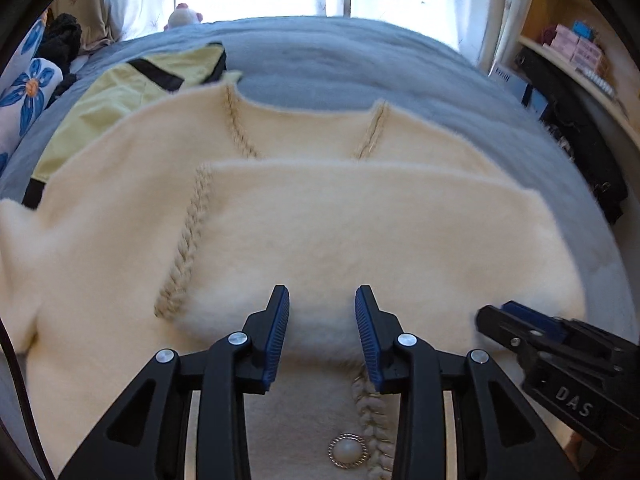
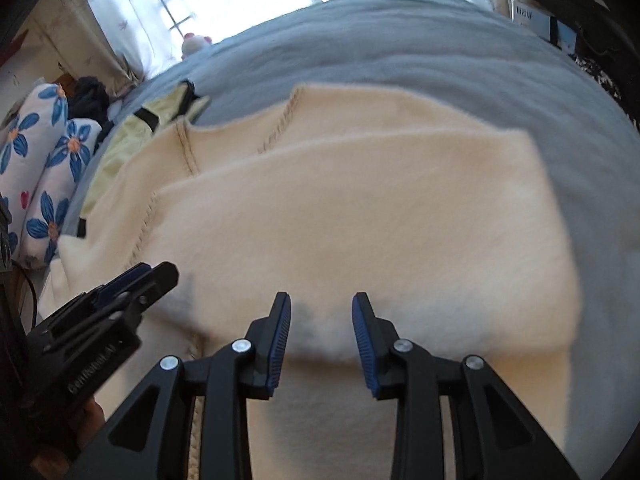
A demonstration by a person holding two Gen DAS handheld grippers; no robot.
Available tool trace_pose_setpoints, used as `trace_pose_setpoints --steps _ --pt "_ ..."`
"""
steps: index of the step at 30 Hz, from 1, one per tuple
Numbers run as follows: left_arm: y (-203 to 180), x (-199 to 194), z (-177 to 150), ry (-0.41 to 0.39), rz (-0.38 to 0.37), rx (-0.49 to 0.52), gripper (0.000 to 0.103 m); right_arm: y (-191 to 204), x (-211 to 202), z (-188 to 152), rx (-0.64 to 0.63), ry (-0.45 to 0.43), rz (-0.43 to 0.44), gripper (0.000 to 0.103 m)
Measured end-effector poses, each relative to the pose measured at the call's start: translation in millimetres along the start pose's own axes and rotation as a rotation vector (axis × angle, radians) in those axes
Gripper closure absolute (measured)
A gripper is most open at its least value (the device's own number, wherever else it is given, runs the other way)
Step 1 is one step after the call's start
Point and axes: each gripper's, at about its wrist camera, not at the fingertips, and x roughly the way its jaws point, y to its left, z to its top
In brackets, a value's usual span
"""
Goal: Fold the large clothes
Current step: 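Open both grippers and lift them away from the folded sleeve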
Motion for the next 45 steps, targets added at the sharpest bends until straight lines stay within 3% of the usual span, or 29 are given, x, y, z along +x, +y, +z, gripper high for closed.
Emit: trace_pose_setpoints --steps 3,7,8,10,12,18,20,22,23,37,45 --pt "4.7 9.1 -4.9 -0.004 0.015 0.017 0.070 -18.2 -6.4 -5.2 -0.006 -0.027 -0.041 0.071" --pt "16.4 7.4 -5.3 0.014 0.002 0.002 0.061 -74.1 -26.6 -10.9 0.015 -0.080 -0.239 0.074" --pt "19.5 6.4 -5.5 0.018 -0.002 -0.002 0.056 -85.6 -27.6 -11.6 0.028 -0.076 -0.219 0.078" --pt "24.1 4.9 -5.5 0.018 -0.002 -0.005 0.051 -104.2 -33.1 -13.9 0.047 -0.063 -0.180 0.099" --pt "26.6 5.5 -4.7 0.020 0.006 0.003 0.049 -108.1 -37.8 -13.5 0.043 -0.059 -0.182 0.101" --pt "28.6 4.9 -0.3 0.027 0.027 -0.003 0.045 -97.2 -37.4 -8.6 0.042 -0.038 -0.214 0.094" --pt "25.8 3.1 2.8 0.024 0.041 0.005 0.042 -94.1 -41.1 -8.4 0.062 -0.046 -0.196 0.087" --pt "22.8 0.8 6.4 0.012 0.038 0.010 0.041 -91.3 -45.5 -8.3 0.091 -0.056 -0.162 0.072" --pt "21.3 0.0 8.4 0.008 0.035 0.011 0.041 -89.3 -46.3 -8.3 0.097 -0.059 -0.151 0.071" --pt "-4.2 -8.7 11.6 -0.032 0.021 0.019 0.040 -58.0 -41.0 -16.1 0.122 -0.044 -0.078 0.071" --pt "-3.8 -50.5 -4.7 -0.072 0.013 -0.036 0.040 -36.7 -75.0 -35.3 0.145 -0.105 -0.042 0.071"
